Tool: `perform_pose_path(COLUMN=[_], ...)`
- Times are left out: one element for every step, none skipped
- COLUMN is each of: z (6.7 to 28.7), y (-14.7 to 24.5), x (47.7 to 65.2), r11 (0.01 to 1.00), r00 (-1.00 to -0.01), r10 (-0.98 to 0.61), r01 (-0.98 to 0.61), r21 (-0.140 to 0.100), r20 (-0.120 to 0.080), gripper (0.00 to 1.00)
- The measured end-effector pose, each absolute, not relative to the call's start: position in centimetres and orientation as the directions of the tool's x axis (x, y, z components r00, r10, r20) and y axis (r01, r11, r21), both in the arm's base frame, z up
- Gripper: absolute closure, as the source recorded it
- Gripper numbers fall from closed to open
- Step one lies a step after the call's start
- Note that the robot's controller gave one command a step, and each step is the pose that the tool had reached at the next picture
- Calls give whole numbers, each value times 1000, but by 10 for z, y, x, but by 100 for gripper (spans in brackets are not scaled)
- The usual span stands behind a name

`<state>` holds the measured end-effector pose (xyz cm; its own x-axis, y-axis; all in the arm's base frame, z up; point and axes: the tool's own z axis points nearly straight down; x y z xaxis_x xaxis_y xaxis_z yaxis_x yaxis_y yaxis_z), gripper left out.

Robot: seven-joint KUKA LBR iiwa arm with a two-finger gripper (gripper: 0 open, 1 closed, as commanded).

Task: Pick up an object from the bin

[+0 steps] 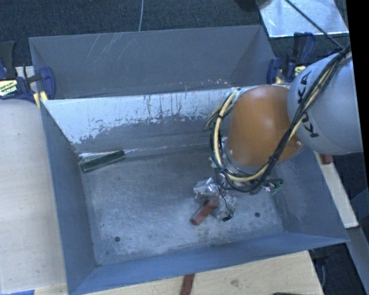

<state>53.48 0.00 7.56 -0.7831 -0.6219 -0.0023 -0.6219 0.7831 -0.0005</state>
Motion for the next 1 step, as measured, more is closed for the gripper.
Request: perform_pose_path(z=[76], y=[0], x=[535], r11=[783], r00=[-783], r10=[-622], r01=[-622], r21=[-1], r20=[-2], gripper=[100])
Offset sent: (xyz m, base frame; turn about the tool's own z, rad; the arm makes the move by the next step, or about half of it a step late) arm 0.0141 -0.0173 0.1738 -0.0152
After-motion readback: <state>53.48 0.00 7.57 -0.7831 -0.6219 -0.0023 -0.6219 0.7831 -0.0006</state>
